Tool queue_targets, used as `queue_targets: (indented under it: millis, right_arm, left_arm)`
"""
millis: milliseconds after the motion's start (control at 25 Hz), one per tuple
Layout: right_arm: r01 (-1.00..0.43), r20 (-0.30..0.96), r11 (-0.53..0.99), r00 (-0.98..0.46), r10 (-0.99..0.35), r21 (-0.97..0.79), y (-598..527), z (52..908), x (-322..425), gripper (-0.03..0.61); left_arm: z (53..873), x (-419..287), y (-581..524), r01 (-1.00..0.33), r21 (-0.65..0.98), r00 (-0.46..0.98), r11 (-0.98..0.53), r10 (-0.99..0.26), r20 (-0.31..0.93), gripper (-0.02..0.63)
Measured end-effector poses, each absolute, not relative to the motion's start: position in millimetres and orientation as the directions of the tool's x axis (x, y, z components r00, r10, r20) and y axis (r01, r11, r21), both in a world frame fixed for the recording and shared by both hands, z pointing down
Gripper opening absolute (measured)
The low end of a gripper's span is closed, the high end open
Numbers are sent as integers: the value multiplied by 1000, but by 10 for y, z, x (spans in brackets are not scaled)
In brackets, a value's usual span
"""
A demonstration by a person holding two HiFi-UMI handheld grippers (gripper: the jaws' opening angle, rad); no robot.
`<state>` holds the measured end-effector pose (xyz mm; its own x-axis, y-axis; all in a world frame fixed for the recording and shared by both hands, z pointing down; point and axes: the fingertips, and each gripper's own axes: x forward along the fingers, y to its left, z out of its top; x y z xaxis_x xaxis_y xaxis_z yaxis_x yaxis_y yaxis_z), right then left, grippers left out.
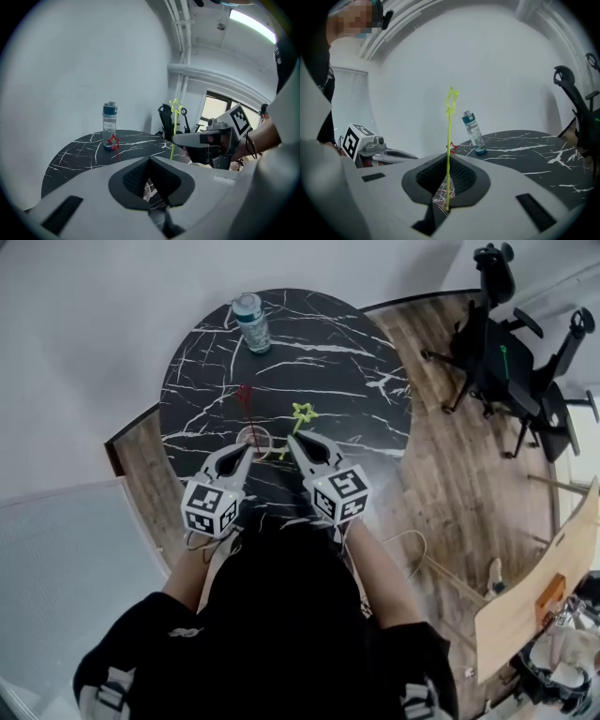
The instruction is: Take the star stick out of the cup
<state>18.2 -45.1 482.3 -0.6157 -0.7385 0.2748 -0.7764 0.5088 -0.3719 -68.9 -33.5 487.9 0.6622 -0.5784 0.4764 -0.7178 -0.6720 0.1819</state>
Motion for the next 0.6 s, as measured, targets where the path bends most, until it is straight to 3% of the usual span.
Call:
queue_targets:
  millis: [600]
  right_arm:
    - [-803, 337, 504, -593, -732, -319, -128, 4902, 641, 11]
  left_arm:
    - [5020, -318, -38, -719, 203, 662, -665, -566, 491, -2]
